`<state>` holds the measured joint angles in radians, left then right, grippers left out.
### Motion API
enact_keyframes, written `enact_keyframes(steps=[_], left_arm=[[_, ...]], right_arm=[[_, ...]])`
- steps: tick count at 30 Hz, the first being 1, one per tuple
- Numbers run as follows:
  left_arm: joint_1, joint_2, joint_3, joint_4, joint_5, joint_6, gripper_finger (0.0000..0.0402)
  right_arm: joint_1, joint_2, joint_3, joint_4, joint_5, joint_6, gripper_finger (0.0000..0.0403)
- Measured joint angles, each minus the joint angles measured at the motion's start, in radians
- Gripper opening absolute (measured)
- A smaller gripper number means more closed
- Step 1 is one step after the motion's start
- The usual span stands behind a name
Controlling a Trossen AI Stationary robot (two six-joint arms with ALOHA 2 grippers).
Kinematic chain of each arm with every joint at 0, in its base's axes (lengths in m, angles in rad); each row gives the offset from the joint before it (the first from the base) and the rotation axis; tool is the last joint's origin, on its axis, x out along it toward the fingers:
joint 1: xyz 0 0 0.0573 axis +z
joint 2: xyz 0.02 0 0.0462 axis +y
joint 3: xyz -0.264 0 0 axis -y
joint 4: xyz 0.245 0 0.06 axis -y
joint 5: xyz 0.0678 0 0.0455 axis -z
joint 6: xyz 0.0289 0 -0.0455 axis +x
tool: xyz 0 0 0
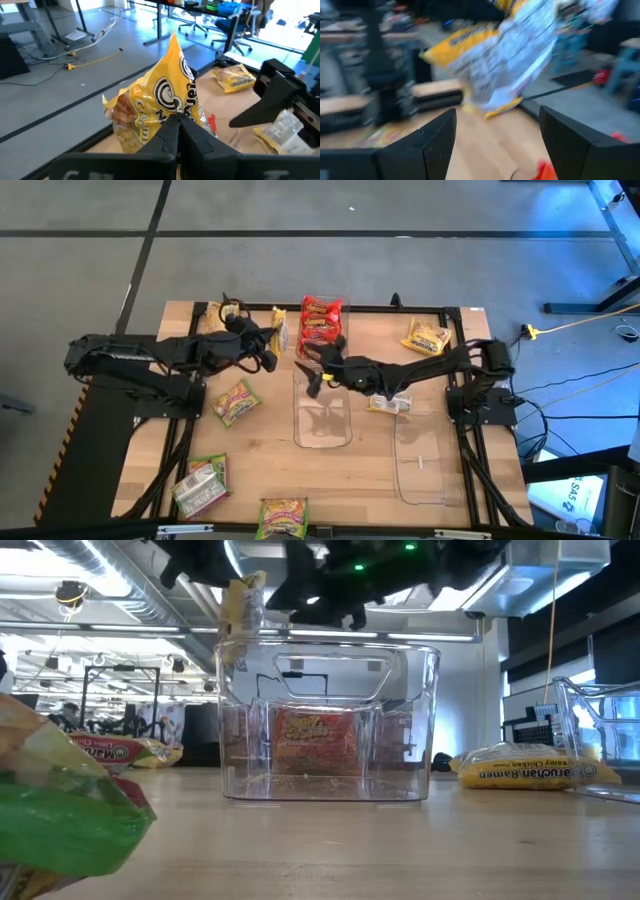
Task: Sort Maruchan noodles
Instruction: Put the yellow noodle pack into the middle transparent bin
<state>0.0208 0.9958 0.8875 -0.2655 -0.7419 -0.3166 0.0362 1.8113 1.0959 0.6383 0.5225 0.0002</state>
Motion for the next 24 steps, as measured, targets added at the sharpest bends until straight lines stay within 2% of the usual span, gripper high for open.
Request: enact_keyframes(steps=[2,7,11,14,18,21,24], left_arm=[[0.010,0.000,0.000,0.009,-0.001,0.011,0.0000],[0.021,0.000,0.000,0.024,-0.001,0.013,0.0000],[0.021,0.000,0.000,0.037,0.002,0.013,0.0000],[0.017,0.000,0.000,0.037,0.003,0.008,0.0000],[0.006,0.000,0.000,0.042,-0.002,-0.012,0.0000],[-0.006,0.000,0.000,0.046,0.009,-0.014,0.0000],[-0.011,0.000,0.000,0.060,0.010,-0.017,0.0000]], right_arm=[[0.011,0.046,0.041,0.052,0.061,-0.049,0.0257],[0.037,0.168,0.168,0.183,0.133,-0.207,0.0257],[0.038,0.241,0.264,0.177,0.152,-0.240,0.0257],[0.035,0.291,0.327,0.173,0.236,-0.246,0.0257],[0.022,0.322,0.378,0.171,0.281,-0.259,0.0257],[0.020,0.325,0.384,0.176,0.356,-0.277,0.0257],[0.011,0.323,0.385,0.178,0.377,-0.303,0.0254]])
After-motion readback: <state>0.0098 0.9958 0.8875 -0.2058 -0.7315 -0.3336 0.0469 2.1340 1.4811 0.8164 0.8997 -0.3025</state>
